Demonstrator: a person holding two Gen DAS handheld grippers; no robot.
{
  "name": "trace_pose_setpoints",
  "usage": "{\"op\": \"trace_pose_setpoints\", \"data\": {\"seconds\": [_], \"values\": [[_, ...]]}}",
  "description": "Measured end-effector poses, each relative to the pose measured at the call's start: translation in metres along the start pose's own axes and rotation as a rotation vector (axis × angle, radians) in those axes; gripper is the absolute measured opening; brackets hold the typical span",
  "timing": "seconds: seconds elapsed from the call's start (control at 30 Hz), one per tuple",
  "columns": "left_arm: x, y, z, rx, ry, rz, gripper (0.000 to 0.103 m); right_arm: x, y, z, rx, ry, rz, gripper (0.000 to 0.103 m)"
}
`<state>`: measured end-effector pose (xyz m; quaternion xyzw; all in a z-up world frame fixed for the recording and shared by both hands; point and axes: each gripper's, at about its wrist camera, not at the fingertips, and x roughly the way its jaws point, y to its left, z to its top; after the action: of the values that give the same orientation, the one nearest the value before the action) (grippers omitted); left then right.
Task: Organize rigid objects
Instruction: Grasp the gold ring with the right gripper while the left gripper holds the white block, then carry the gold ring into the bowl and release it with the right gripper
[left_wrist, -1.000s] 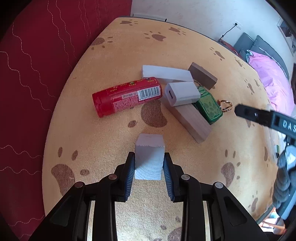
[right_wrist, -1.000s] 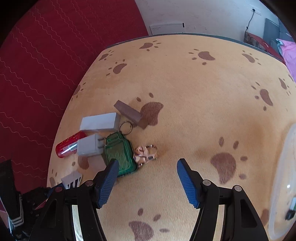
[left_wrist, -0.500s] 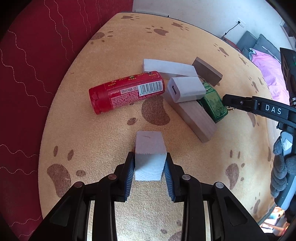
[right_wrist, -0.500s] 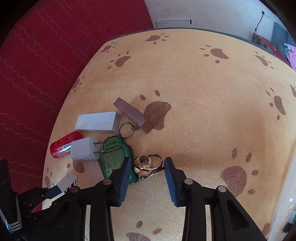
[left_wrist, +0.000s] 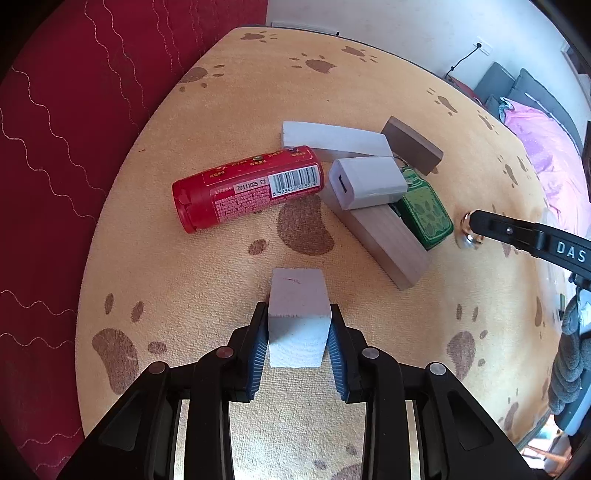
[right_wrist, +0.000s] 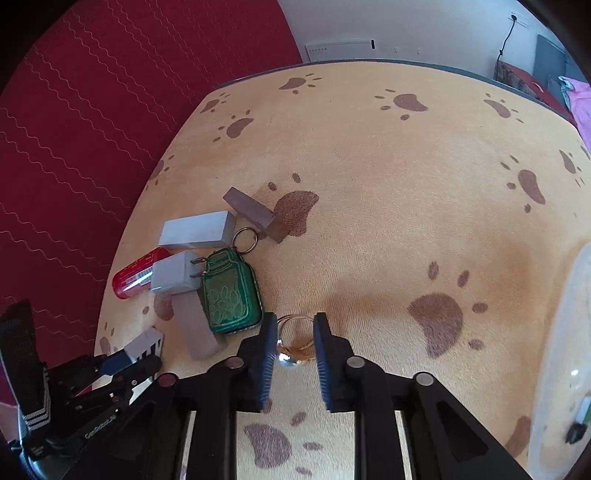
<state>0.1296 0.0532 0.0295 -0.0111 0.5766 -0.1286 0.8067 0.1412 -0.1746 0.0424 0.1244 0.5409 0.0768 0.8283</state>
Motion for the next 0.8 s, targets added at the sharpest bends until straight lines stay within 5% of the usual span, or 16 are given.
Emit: {"op": "trace_pose_setpoints", "data": {"seconds": [0.47, 0.67, 0.8], "values": [[-0.015, -0.02, -0.012, -0.016, -0.013, -0.01, 0.031, -0.012, -0.016, -0.029, 0.011, 0.045, 0.048, 0.022], [-0.021, -0.024, -0.018, -0.033, -0.015, 0.0, 0.031, -0.008, -0.002, -0.031, -0.024, 0.057, 0.095, 0.045], [-0.025, -0.023, -0.02, -0.043, -0.019, 0.01, 0.031, 0.003, 0.011, -0.036, -0.071, 0.087, 0.093, 0.045]]}}
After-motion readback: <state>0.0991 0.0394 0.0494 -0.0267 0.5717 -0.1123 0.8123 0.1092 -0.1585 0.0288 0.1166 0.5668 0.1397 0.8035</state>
